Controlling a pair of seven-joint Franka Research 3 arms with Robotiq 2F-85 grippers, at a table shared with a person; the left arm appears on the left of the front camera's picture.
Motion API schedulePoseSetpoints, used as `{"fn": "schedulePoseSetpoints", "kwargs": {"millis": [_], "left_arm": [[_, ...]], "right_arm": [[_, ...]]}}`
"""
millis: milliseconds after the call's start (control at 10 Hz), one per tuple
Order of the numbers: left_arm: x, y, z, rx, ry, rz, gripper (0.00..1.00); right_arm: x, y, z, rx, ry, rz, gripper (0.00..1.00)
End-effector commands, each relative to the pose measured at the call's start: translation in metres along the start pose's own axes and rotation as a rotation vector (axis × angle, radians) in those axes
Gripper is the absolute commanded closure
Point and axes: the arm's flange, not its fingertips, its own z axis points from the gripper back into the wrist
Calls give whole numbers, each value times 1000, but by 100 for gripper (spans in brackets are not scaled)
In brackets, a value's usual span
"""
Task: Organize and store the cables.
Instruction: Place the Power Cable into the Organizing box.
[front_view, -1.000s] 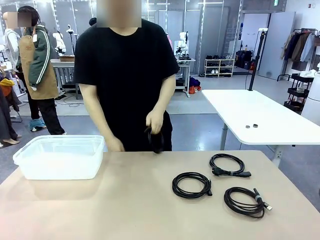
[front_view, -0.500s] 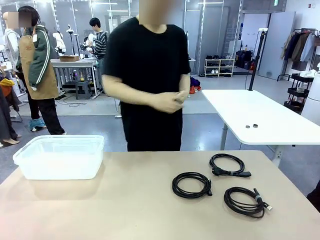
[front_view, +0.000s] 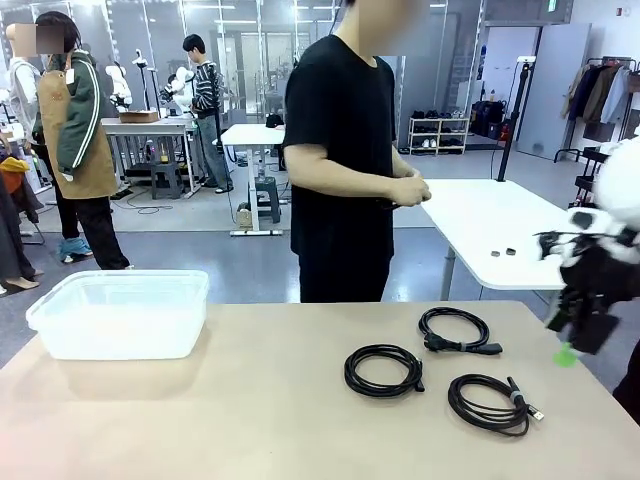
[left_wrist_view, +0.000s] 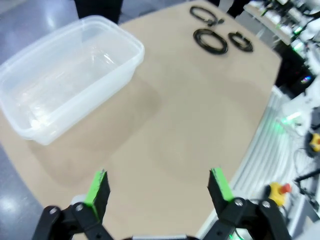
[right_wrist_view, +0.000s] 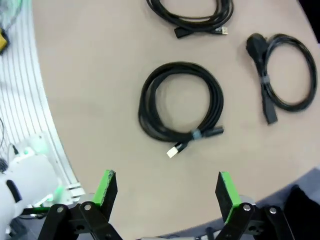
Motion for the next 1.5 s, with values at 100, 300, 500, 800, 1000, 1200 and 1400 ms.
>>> {"fn": "schedulePoseSetpoints", "kwargs": {"millis": [100,300,500,800,1000,1200,1400], "left_arm": [[-1,2,2,-15,-19,-16,0],[-1,2,2,-15,-19,-16,0],[-1,2,2,-15,-19,-16,0],[-1,2,2,-15,-19,-16,0],[-1,2,2,-15,-19,-16,0],[-1,2,2,-15,-19,-16,0],[-1,2,2,-15,-19,-16,0]], "right_arm": [[29,-42,-44,-18,60,69,0],[34,-50,-62,-7,96,71,0],[29,-39,-63,11,80,23,0],[37,-46,-70,11,93,59,0],[35,-45,-70,11,97,56,0],[48,-76,-102,-53,55,117,0],[55,-100,-113,-80,40,151,0]]}}
